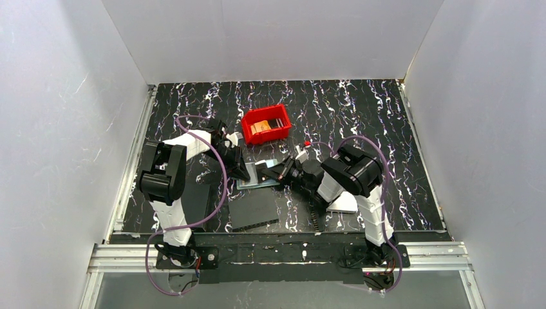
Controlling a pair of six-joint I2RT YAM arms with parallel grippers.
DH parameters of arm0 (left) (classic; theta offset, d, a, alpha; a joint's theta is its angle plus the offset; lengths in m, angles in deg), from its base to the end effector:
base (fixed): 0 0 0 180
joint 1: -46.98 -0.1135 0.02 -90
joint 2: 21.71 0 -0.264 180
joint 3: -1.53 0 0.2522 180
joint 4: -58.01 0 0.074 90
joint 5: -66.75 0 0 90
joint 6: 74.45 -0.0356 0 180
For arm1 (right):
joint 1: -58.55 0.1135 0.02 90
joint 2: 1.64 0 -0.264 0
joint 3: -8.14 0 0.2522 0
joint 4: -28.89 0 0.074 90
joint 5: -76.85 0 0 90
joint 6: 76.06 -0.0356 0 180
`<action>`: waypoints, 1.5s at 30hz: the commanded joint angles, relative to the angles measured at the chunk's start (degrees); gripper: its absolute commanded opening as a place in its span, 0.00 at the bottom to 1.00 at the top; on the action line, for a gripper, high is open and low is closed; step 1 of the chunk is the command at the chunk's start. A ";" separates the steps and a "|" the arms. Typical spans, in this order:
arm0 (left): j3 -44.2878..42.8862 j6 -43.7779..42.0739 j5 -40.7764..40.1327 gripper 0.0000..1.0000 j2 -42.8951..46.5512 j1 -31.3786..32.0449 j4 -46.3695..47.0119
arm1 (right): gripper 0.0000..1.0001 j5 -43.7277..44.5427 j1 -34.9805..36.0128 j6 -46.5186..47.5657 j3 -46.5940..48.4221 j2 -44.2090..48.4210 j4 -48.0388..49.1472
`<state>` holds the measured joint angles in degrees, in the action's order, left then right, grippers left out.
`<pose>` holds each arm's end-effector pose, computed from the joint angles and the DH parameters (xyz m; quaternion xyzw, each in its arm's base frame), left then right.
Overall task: Put the credit cards into the card holder
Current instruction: Insert the credit card into the card holder.
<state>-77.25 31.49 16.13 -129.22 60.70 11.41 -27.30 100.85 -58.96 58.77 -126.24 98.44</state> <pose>0.3311 -0.1041 0.1458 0.0249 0.9345 -0.3538 0.0307 0.2513 0.2405 0.0801 0.1115 0.7245 0.6176 0.2849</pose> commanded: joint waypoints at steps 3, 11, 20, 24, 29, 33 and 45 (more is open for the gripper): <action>1.66 0.58 -2.01 0.14 0.34 0.08 1.42 | 0.02 9.35 4.41 1.28 -1.86 1.44 0.95; 0.53 3.00 0.84 0.32 4.64 -1.54 1.32 | 0.02 8.53 4.54 -0.22 -1.44 -1.21 4.06; -0.45 1.53 -9.16 0.56 7.65 -4.75 -1.69 | 0.08 6.47 4.54 0.76 0.22 -1.61 1.45; 0.98 2.05 -8.16 0.43 0.49 -4.66 -0.34 | 0.09 4.59 4.54 0.60 1.17 -2.66 2.05; 5.92 7.03 -0.58 0.14 -1.36 -4.22 7.01 | 0.10 2.77 6.24 1.59 3.70 -2.68 -1.45; 6.26 6.56 -1.40 0.12 -1.39 -4.22 6.93 | 0.30 -1.30 0.98 12.42 3.86 4.19 -21.19; 5.60 6.18 -0.38 0.11 -2.12 -4.22 6.91 | 0.61 -1.78 0.06 35.45 15.74 11.69 -62.58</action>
<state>-72.28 38.64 16.65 -130.07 55.56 18.05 -30.08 100.92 -35.36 71.99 -114.83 58.46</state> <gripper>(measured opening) 0.108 0.571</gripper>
